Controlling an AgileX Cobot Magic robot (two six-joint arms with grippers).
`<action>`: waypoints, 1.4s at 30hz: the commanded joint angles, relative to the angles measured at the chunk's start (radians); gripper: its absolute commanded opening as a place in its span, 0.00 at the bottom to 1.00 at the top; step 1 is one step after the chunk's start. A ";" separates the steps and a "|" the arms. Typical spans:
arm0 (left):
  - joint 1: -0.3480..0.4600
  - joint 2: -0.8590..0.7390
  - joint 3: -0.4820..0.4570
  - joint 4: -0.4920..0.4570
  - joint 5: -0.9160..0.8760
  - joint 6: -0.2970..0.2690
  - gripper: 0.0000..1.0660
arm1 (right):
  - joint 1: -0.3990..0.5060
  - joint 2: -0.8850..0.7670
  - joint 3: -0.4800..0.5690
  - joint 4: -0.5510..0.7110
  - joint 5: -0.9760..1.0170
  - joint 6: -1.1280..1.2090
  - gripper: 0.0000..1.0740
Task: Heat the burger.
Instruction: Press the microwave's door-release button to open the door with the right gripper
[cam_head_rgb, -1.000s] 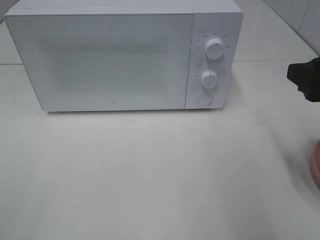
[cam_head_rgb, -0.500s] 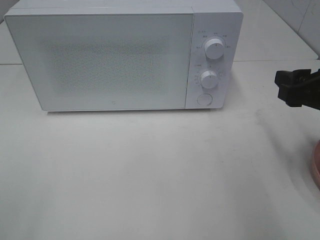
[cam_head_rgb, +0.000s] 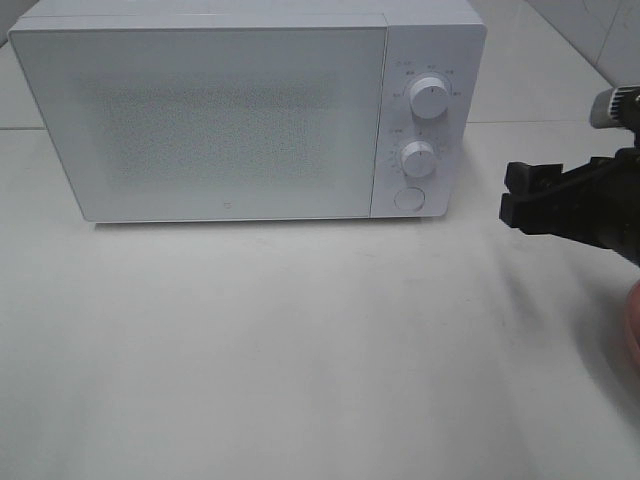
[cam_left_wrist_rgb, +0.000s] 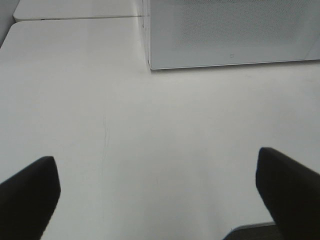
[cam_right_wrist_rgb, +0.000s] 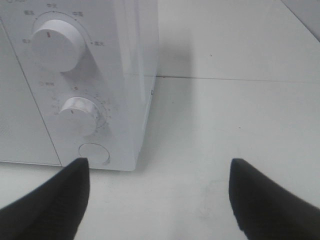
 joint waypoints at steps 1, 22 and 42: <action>-0.001 -0.017 0.000 -0.009 -0.012 -0.001 0.94 | 0.058 0.025 0.002 0.069 -0.080 -0.051 0.70; -0.001 -0.017 0.000 -0.009 -0.012 -0.001 0.94 | 0.453 0.252 -0.023 0.544 -0.318 -0.136 0.70; -0.001 -0.017 0.000 -0.009 -0.012 -0.001 0.94 | 0.455 0.321 -0.087 0.538 -0.333 0.283 0.68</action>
